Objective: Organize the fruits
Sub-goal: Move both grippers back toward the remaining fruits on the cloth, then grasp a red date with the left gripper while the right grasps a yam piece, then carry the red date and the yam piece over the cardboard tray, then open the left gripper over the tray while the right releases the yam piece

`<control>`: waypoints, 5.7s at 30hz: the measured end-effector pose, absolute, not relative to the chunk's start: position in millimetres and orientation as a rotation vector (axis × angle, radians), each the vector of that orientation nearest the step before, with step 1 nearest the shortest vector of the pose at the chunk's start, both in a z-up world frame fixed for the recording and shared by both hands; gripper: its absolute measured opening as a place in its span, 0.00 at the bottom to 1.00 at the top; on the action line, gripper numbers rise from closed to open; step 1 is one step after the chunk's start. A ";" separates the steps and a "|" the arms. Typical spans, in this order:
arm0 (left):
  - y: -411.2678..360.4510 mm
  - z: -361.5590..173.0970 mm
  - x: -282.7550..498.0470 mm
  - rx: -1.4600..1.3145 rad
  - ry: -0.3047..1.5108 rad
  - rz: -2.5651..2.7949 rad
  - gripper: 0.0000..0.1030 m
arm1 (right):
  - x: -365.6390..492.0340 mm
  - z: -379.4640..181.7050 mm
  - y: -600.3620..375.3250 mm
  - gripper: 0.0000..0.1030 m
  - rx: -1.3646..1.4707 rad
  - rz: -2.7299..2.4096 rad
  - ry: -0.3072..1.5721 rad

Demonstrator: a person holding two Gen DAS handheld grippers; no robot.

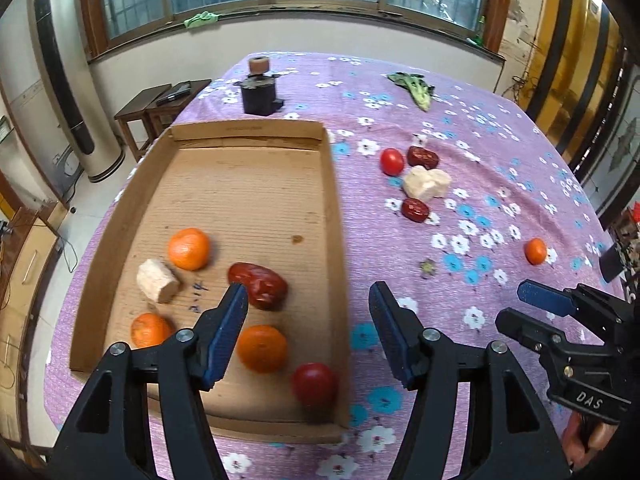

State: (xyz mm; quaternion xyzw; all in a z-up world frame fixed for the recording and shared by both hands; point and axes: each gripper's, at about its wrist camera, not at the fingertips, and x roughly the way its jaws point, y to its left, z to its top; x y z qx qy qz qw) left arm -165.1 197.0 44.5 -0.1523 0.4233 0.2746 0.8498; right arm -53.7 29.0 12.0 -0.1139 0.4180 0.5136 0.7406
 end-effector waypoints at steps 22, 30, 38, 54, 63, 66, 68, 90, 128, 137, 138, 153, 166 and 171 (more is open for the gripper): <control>162.9 20.0 -87.6 -0.365 0.959 0.402 0.61 | 1.9 -6.5 0.3 0.49 -0.161 1.017 0.944; 184.2 4.9 -60.6 -0.398 0.994 0.423 0.61 | 38.2 -12.8 50.1 0.45 -0.191 1.036 0.945; 198.8 -5.1 -42.7 -0.355 1.030 0.405 0.61 | 68.0 -18.6 104.0 0.43 -0.270 1.062 0.936; 197.0 -13.1 -15.0 -0.292 1.019 0.398 0.29 | 71.2 -15.3 96.8 0.10 -0.256 1.072 0.939; 187.3 -4.1 -32.8 -0.307 0.979 0.373 0.29 | 83.7 -24.4 115.8 0.33 -0.237 1.071 0.994; 188.9 0.3 -42.8 -0.330 0.966 0.366 0.29 | 82.2 -27.8 126.0 0.34 -0.252 1.059 0.977; 189.8 2.3 -48.9 -0.347 0.961 0.359 0.29 | 83.3 -27.9 132.1 0.32 -0.257 1.046 0.970; 196.7 26.0 -93.3 -0.387 0.888 0.362 0.29 | 91.1 -27.7 141.8 0.37 -0.169 1.004 0.983; 258.2 49.0 -177.8 -0.384 0.797 0.546 0.29 | -47.7 42.1 149.8 0.35 -0.237 1.233 0.849; 277.6 46.4 -192.2 -0.405 0.794 0.581 0.29 | -63.5 38.9 171.9 0.35 -0.261 1.265 0.859; 279.8 46.4 -193.0 -0.408 0.794 0.584 0.29 | -64.4 38.4 173.8 0.35 -0.262 1.267 0.860; 343.5 24.4 -174.6 -0.450 0.878 0.709 0.29 | -78.4 4.7 235.0 0.35 -0.382 1.283 0.913; 357.5 -1.1 -166.9 -0.481 1.004 0.761 0.35 | -87.3 -17.7 249.2 0.44 -0.465 1.286 0.930; 347.2 15.3 -177.9 -0.465 0.955 0.774 0.44 | -87.7 -3.6 233.2 0.51 -0.422 1.298 0.910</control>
